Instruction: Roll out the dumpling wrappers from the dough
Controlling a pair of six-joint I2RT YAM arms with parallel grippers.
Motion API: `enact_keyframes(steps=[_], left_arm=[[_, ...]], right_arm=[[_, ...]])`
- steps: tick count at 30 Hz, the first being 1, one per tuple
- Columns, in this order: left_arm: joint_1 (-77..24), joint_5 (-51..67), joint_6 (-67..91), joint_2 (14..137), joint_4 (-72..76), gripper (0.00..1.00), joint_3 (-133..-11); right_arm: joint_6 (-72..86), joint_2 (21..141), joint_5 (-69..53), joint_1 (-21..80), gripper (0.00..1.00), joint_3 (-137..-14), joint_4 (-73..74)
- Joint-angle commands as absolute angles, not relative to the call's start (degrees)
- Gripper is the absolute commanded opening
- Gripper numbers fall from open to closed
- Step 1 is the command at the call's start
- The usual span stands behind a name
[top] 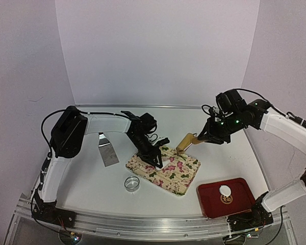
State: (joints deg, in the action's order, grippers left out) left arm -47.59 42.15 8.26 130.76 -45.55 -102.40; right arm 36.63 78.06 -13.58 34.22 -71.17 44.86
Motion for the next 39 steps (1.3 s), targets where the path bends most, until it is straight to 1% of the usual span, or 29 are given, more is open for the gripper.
enact_keyframes(steps=[1, 8, 11, 16, 18, 22, 25, 29, 35, 39], left_arm=[[-47.72, 42.56, 1.08, 134.13, -54.15, 0.28, -108.31], [-47.65, 36.44, 1.78, 133.30, -52.38, 0.44, -107.73], [-47.45, 34.50, 4.64, 130.44, -49.13, 0.50, -106.55], [-46.77, 33.03, 12.21, 123.10, -40.72, 0.63, -101.80], [-46.13, 30.61, 15.35, 121.15, -39.95, 0.64, -100.21], [-44.23, 22.16, 23.32, 117.32, -40.26, 0.66, -96.13], [-43.34, 17.59, 28.87, 114.21, -40.90, 0.71, -92.65], [-41.87, 17.64, 32.30, 112.52, -41.51, 0.73, -87.80], [-41.75, 18.55, 34.00, 111.54, -41.85, 0.74, -83.80], [-41.65, 18.02, 34.77, 111.40, -42.16, 0.74, -82.01]], right_arm=[[34.84, 76.30, -16.12, 34.40, 0.00, -71.08, 43.79], [29.32, 77.41, -18.01, 34.47, 0.00, -72.40, 45.83], [25.33, 78.82, -19.24, 35.68, 0.00, -73.84, 47.18], [19.12, 83.97, -18.86, 40.86, 0.00, -77.92, 50.07], [18.47, 86.45, -19.20, 41.93, 0.00, -79.06, 50.13], [17.67, 90.38, -19.21, 43.08, 0.00, -81.54, 50.17], [16.90, 92.84, -20.08, 43.15, 0.00, -83.30, 50.58], [16.23, 95.36, -20.97, 43.22, 0.00, -85.63, 53.41], [14.38, 94.19, -25.00, 43.24, 0.00, -85.82, 55.87], [12.74, 95.10, -24.09, 43.24, 0.00, -86.69, 58.32]])
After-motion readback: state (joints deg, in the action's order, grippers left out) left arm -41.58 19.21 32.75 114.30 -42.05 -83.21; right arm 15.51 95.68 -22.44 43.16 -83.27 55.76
